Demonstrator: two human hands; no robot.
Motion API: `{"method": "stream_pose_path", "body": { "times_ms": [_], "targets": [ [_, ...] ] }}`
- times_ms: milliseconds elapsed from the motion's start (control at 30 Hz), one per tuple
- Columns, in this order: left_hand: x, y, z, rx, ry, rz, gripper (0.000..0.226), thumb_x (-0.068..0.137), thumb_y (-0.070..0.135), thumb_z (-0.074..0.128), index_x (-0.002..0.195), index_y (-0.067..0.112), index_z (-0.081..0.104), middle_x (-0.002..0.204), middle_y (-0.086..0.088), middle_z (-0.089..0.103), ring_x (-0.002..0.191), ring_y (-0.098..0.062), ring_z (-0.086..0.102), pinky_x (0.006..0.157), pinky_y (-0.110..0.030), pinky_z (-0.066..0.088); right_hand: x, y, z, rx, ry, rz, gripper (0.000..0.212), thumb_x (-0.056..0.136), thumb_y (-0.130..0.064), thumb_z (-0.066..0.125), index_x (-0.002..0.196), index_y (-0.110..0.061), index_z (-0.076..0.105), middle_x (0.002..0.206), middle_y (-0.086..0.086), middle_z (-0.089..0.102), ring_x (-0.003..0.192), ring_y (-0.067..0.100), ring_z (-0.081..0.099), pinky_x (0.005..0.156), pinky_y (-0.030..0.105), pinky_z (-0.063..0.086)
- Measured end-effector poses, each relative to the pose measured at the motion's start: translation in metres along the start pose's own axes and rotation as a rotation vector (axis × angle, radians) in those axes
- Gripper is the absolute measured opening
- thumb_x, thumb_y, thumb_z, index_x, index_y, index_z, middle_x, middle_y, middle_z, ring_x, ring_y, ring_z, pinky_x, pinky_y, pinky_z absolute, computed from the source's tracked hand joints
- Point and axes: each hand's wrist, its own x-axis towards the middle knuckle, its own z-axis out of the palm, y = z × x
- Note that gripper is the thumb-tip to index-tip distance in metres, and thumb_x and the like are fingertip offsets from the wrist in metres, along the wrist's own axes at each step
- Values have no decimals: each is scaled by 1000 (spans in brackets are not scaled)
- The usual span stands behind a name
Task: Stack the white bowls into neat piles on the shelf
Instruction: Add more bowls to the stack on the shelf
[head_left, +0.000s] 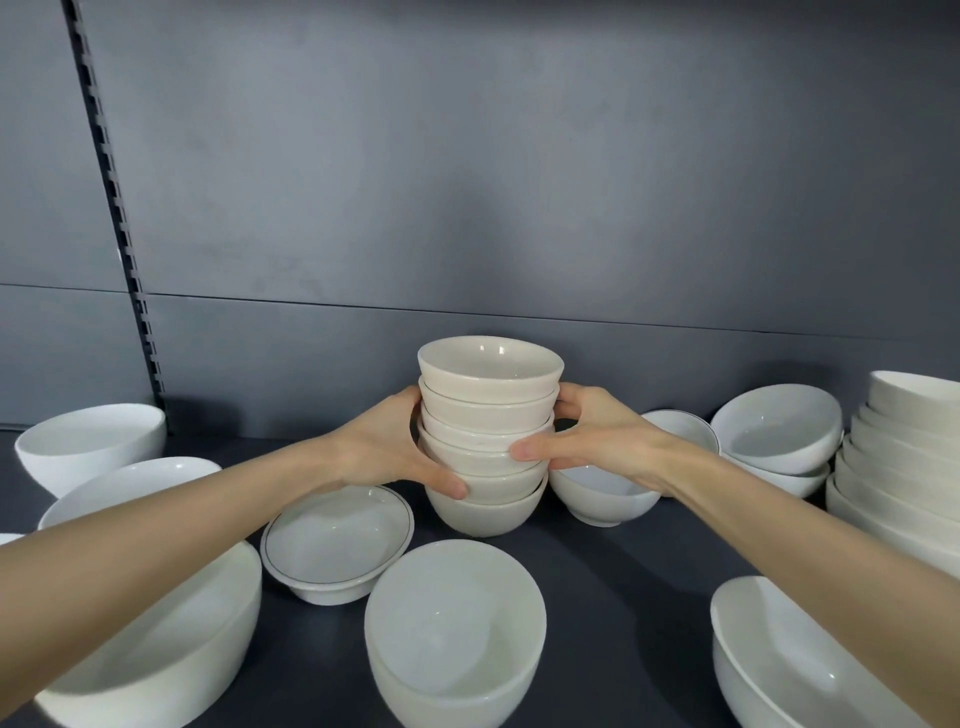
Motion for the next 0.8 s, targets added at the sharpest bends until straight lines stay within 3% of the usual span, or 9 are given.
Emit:
{"method": "stream_pose_path", "body": {
  "times_ms": [100,300,400,567,800],
  "targets": [
    [3,-6,-7,-32,9,-5,90,52,5,91,128,24,46,118,12,64,111,-3,59,97,-29,49,8,-2,5,8,7,-3,60,70,-20,84,123,-24,57,118,-4,66,105,12,66,91,36,56],
    [15,-15,-24,-56,-1,-12,83,59,0,87,126,26,46,116,14,63,108,0,58,89,-20,50,32,-9,14,28,-4,-3,62,73,-16,82,128,-21,54,119,-4,65,106,12,64,86,31,57],
    [23,-22,-33,-51,-6,-31,87,59,3,88,131,24,44,120,12,61,111,-3,57,91,-23,49,44,-9,18,48,2,-2,64,74,-16,82,131,-20,52,119,-6,64,106,11,63,82,27,56],
    [31,-32,-41,-61,-9,-42,92,53,11,90,131,24,44,122,10,62,115,-8,57,99,-33,49,56,-8,20,53,6,0,64,73,-15,82,130,-22,53,121,-5,64,107,12,63,86,31,56],
    [30,-31,-41,-114,-42,-40,89,56,23,87,133,28,43,124,12,60,117,-7,57,99,-32,49,55,-11,21,2,-4,1,62,74,-23,81,129,-26,52,120,-11,63,109,8,60,82,27,53]
  ]
}}
